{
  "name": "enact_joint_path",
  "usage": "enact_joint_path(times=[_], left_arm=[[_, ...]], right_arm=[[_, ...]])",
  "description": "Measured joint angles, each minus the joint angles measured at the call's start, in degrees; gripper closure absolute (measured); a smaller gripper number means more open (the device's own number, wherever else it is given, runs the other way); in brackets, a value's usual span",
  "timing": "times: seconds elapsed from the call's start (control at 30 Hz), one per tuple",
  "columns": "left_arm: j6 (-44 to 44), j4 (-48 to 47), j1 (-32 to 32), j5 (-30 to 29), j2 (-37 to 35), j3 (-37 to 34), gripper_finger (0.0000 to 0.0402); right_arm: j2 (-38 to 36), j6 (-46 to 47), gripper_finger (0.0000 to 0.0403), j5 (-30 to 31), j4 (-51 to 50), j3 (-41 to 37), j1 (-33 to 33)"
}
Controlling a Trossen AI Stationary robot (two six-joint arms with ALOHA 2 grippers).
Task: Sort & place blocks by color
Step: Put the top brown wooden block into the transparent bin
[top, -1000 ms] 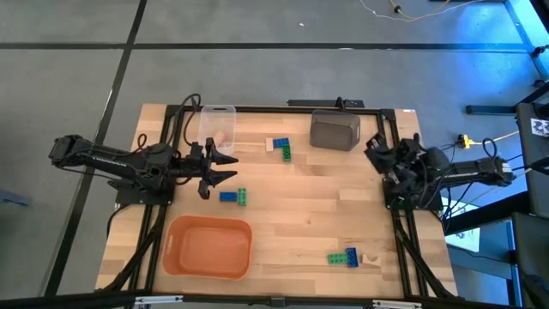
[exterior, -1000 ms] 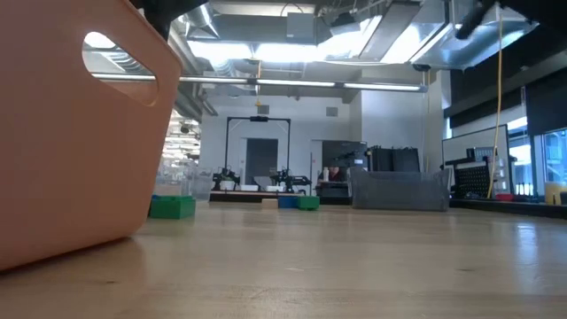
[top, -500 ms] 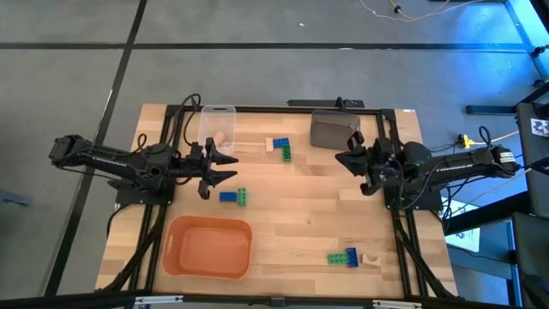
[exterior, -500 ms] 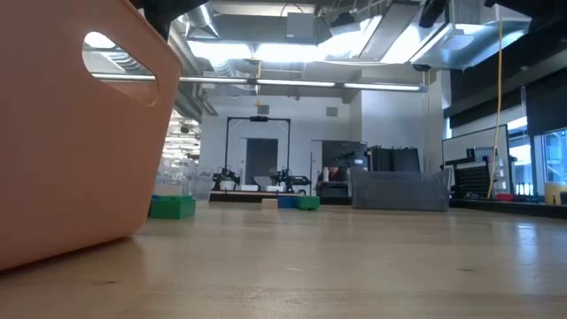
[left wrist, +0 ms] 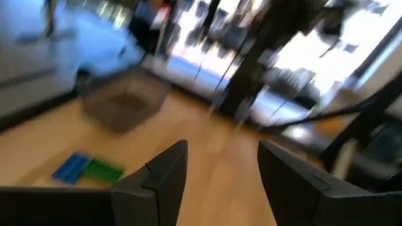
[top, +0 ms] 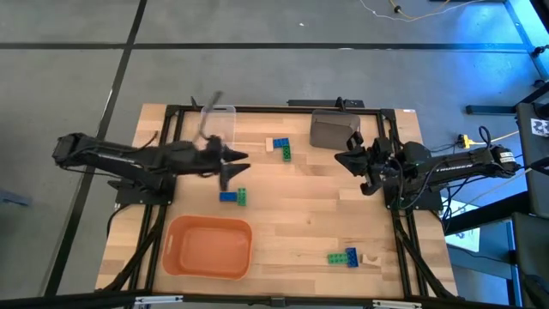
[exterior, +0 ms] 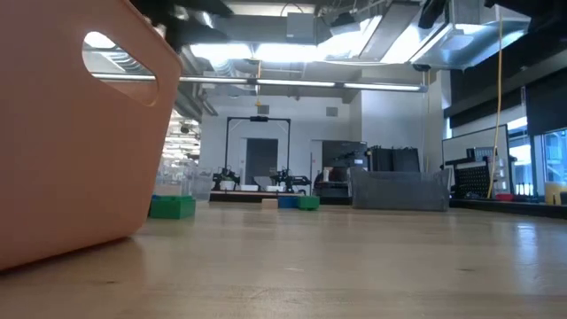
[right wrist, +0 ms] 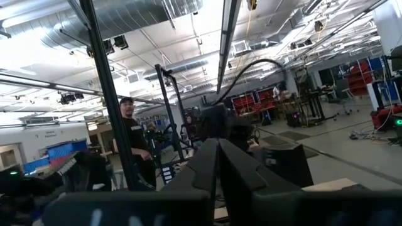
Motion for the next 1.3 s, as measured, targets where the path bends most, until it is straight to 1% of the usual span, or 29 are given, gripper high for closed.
enact_joint_path(times=[0.13, 0.2, 0.23, 0.3, 0.43, 0.53, 0.6, 0.73, 0.77, 0.9, 1.03, 1.3], left_arm=[[-6.04, -15.07, 5.18, -0.03, 12.24, 11.87, 0.0217], [-9.66, -20.07, 7.97, 0.04, 19.13, 16.68, 0.0217], [-10.45, -21.40, 9.14, 0.38, 22.20, 18.74, 0.0217], [-9.31, -22.42, 11.06, 1.30, 28.01, 22.22, 0.0217], [-7.68, -22.66, 14.06, 3.17, 37.94, 26.81, 0.0219], [-8.85, -22.94, 15.86, 3.20, 43.05, 28.56, 0.0238], [-9.69, -23.88, 17.04, 3.22, 45.61, 29.02, 0.0270], [-10.43, -24.30, 19.26, 4.50, 49.29, 29.00, 0.0372], [-10.46, -23.63, 19.74, 4.94, 49.89, 29.03, 0.0386], [-10.30, -21.93, 21.23, 5.80, 52.04, 29.02, 0.0399], [-10.26, -20.79, 21.90, 5.74, 53.22, 29.04, 0.0401], [-8.83, -18.94, 22.05, 2.03, 56.10, 29.00, 0.0401]], right_arm=[[-0.02, -0.01, 0.0382, 0.02, -0.11, 0.00, 0.00], [-0.03, 0.07, 0.0382, 0.02, -0.42, 0.01, 0.02], [-0.02, 0.09, 0.0382, 0.02, -0.46, 0.02, 0.02], [-0.03, 0.09, 0.0382, 0.02, -0.72, 0.02, 0.02], [-0.02, 0.12, 0.0382, 0.02, -0.76, 0.00, 0.00], [-0.02, 0.21, 0.0382, 0.02, -0.80, 0.01, 0.02], [-0.02, 0.23, 0.0382, 0.02, -0.86, 0.01, 0.02], [-0.02, 0.29, 0.0382, 0.02, -1.08, 0.02, 0.02], [-0.04, 0.53, 0.0382, 0.04, -1.06, 0.00, 0.02], [-0.04, 1.76, 0.0382, 0.11, -1.06, 0.02, 0.02], [-0.04, 1.78, 0.0382, 0.13, -1.06, 0.02, 0.02], [-0.04, 1.78, 0.0382, 0.13, -1.00, 0.02, 0.02]])
